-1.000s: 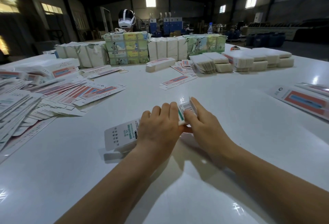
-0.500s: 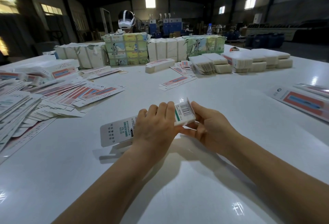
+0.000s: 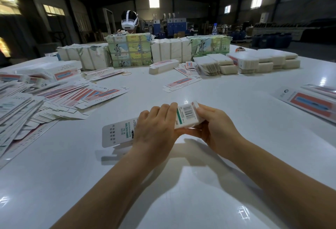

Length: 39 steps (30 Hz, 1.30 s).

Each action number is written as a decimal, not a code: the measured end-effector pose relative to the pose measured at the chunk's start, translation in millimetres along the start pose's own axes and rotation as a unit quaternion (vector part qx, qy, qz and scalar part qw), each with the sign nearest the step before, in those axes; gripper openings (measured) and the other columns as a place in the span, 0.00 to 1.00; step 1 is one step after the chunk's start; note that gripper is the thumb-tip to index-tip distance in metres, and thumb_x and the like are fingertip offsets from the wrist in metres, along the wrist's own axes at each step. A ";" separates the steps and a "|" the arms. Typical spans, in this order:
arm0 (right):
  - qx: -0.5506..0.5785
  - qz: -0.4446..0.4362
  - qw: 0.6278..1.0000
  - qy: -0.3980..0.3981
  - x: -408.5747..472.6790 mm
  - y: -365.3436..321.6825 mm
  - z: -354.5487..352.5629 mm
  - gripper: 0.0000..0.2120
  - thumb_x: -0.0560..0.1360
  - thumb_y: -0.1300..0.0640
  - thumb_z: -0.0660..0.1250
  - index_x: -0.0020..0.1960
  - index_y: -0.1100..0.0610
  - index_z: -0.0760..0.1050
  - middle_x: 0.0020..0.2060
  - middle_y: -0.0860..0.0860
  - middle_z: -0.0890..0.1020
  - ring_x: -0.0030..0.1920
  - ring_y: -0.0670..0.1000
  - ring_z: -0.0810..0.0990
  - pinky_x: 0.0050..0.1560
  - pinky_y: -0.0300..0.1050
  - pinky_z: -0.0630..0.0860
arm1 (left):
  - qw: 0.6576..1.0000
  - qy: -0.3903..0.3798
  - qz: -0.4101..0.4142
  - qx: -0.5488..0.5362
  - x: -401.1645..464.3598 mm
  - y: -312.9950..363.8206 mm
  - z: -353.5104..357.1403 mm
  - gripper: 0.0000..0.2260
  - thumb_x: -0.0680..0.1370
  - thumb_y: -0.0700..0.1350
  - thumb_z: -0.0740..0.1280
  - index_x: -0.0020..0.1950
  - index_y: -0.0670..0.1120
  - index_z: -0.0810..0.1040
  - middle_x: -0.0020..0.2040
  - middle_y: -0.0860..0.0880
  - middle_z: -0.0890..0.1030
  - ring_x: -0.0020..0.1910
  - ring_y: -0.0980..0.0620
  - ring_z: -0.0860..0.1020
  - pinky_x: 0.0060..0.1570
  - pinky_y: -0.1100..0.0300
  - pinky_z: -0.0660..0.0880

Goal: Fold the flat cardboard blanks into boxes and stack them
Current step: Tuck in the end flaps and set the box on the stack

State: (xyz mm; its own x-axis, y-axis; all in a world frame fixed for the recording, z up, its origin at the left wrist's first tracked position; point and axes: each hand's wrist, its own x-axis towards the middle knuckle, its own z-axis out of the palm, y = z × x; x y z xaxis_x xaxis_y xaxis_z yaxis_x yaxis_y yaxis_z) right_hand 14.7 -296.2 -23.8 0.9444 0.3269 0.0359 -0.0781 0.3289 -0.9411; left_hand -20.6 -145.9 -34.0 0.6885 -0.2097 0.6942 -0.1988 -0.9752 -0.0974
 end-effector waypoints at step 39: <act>-0.341 -0.213 0.915 0.031 -13.9 10.1 9.3 0.09 0.82 0.61 0.53 0.55 0.57 0.72 0.41 0.46 0.78 0.40 0.38 0.77 0.35 0.31 0.72 | 0.996 0.037 -0.018 0.077 1.1 14.3 -3.5 0.29 0.69 0.57 0.73 0.59 0.36 0.77 0.45 0.42 0.81 0.39 0.42 0.79 0.35 0.52 0.75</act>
State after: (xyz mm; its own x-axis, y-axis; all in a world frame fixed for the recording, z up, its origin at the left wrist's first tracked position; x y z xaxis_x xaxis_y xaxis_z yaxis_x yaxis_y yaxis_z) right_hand -2.1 -289.1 -30.7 0.8604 0.2396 0.4497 0.4993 -0.2206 -0.8379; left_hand -25.1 -159.8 -32.2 0.6391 -0.1749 0.7489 -0.0628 -0.9824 -0.1759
